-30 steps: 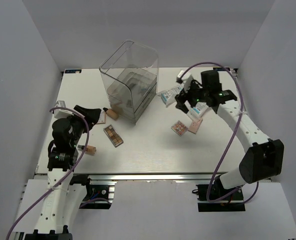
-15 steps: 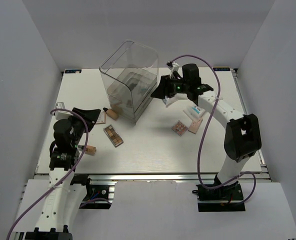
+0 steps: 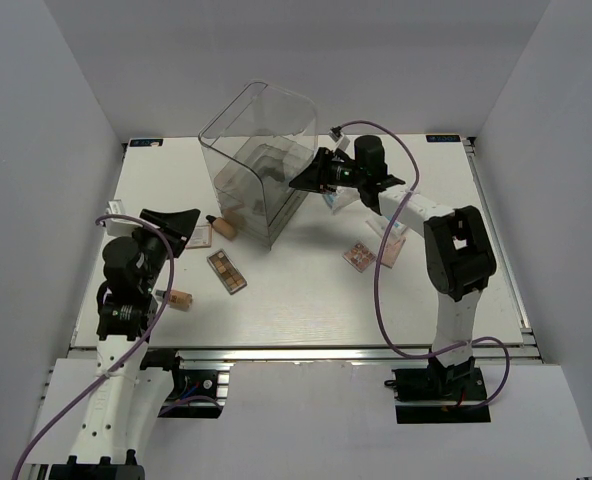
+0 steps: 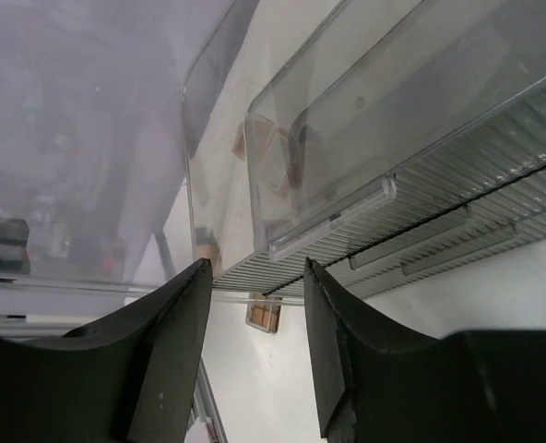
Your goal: Organize the makeup
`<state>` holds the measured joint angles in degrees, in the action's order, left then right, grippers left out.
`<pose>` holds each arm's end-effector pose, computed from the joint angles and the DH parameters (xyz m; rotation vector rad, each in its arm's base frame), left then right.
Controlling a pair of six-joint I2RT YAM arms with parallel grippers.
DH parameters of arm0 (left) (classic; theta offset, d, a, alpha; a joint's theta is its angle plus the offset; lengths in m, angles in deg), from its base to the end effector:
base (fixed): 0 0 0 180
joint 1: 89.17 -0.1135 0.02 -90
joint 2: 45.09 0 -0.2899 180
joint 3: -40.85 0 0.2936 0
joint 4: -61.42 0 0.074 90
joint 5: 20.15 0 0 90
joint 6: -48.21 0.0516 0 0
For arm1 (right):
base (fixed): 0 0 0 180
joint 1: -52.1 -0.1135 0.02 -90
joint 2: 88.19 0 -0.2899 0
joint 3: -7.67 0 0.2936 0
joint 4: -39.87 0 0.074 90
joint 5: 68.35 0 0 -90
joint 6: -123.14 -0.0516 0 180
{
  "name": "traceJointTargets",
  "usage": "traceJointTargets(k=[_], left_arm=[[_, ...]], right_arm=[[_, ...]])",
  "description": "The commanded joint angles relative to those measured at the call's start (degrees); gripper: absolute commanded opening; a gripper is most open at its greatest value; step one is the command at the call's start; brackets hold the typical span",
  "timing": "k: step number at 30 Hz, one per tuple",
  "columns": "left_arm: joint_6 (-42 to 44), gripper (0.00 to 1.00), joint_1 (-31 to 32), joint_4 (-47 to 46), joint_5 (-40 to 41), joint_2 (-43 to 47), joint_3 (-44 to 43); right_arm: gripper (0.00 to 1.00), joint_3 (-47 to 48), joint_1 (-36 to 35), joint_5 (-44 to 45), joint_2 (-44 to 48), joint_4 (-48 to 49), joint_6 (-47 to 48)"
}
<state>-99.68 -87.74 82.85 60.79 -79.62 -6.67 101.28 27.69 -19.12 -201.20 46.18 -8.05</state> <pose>0.1906 -0.0129 0.3255 -0.7419 1.6416 -0.8909 0.4599 0.2457 0.2572 -0.2787 1.9703 1.4172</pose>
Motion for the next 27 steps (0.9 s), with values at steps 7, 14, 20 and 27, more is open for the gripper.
traceJointTargets(k=[7,14,20,27], left_arm=[[-1.44,0.55,-0.20,-3.74,-0.17,0.07,-2.86],[-1.17,0.56,-0.20,-5.58,-1.40,-1.51,-4.97],[-2.93,0.56,-0.20,-8.66,-1.92,-1.60,-4.00],[-2.76,0.57,-0.11,-9.10,-3.07,-2.48,-4.53]], right_arm=[[0.50,-0.70,1.02,-3.70,-3.44,11.15,-7.15],[0.48,0.01,1.38,-4.23,-6.17,12.04,-9.52],[0.48,0.36,1.55,-4.05,-6.96,14.23,-10.75],[0.44,2.03,1.55,-3.70,-9.33,18.80,-15.41]])
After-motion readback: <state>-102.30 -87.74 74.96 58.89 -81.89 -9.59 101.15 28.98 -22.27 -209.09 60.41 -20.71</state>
